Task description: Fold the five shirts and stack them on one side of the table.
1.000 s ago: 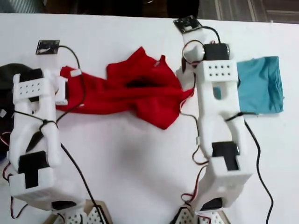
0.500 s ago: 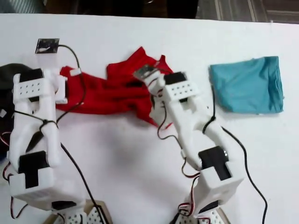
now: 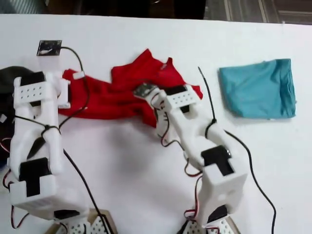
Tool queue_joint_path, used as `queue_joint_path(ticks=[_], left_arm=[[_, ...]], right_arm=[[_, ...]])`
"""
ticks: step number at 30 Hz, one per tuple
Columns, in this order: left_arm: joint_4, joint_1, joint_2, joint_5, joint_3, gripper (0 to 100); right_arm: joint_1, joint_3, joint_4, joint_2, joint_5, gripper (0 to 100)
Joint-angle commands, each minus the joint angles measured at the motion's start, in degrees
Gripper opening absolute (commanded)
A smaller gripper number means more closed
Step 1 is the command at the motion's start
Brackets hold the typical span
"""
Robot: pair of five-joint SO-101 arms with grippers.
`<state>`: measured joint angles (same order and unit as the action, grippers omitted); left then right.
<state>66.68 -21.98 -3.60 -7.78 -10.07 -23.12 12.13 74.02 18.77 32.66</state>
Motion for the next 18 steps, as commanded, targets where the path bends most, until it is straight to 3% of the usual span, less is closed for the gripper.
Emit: queue_joint_path(ticks=[1, 12, 17, 18], left_arm=[[-0.9, 0.3, 1.6, -0.1, 2.3, 3], [-0.5, 0.2, 1.6, -0.1, 2.3, 3], [-0.5, 0.2, 1.6, -0.1, 2.3, 3], [-0.6, 0.2, 1.6, -0.1, 2.3, 3]], right_arm=[[-1.2, -3.2, -1.3, 2.2, 0.5, 23.7], [-0.9, -11.6, -1.0, 11.1, 0.5, 22.4], [-0.9, -12.1, -1.0, 11.2, 0.5, 0.5], [-0.9, -12.1, -0.9, 10.9, 0.5, 2.2]])
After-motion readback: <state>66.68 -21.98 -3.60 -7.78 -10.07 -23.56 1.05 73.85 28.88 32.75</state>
